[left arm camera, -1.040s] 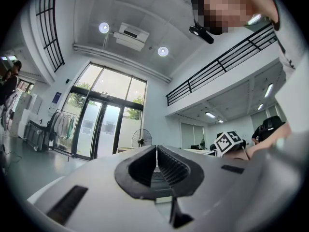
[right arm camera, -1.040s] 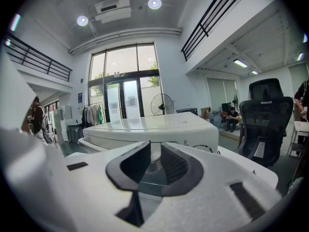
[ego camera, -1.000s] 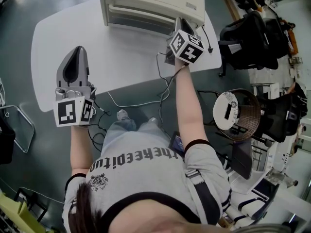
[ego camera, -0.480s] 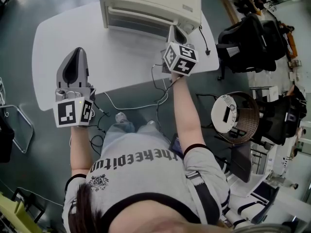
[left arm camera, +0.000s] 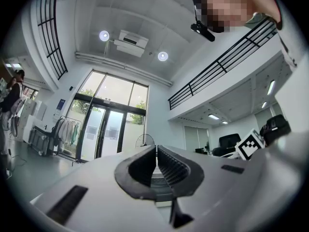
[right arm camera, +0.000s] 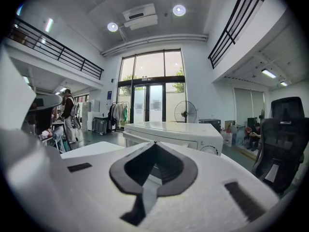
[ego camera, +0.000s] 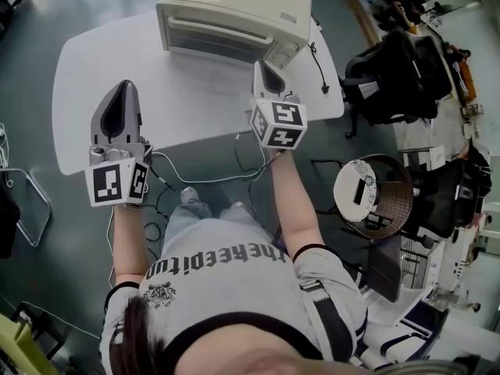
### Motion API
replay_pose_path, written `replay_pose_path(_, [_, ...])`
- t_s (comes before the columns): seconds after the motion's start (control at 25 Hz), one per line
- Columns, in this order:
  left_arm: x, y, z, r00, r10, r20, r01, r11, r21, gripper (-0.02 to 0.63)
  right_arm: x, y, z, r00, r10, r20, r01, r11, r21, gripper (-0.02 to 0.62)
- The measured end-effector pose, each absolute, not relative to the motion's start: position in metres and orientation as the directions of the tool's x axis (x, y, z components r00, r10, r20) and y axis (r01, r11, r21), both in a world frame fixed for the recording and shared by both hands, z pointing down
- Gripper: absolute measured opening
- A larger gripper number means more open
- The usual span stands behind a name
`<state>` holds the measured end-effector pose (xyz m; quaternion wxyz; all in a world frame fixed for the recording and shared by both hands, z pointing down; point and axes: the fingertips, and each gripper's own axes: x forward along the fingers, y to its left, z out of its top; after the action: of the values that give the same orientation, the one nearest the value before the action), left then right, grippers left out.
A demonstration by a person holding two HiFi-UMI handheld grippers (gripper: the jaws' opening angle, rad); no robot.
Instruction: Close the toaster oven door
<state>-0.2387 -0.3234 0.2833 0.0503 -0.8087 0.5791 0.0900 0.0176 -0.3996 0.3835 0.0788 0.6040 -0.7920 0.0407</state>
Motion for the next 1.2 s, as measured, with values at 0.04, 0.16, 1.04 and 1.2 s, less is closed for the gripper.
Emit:
replay_pose_path(0.04, [-0.236,-0.320,0.282,0.311,-0.928,-0.206,-0.947,-0.322,0.021,0.012,0.017,-0.394,0.381,-0.267,-0.949,0.169,-0.960,0.276,0.036,0.005])
replay_pose_path(0.16, [-0.228,-0.309,0.277,0.304,-0.929,-0.212,-0.949,-0.314,0.014,0.012,0.015,-0.378,0.375,-0.293,-0.944,0.151,-0.952,0.303,0.051,0.005])
replay_pose_path(1.04, [-0.168,-0.236,0.248,0.231,-0.942,-0.244,-0.972,-0.234,-0.016,0.012,0.053,-0.288,0.312,-0.400,-0.916,0.030,-0.910,0.400,0.107,0.003])
replay_pose_path(1.2, [-0.158,-0.225,0.243,0.226,-0.942,-0.250,-0.973,-0.228,-0.022,0.012,0.063,-0.275,0.303,-0.409,-0.913,0.010,-0.908,0.408,0.096,0.003])
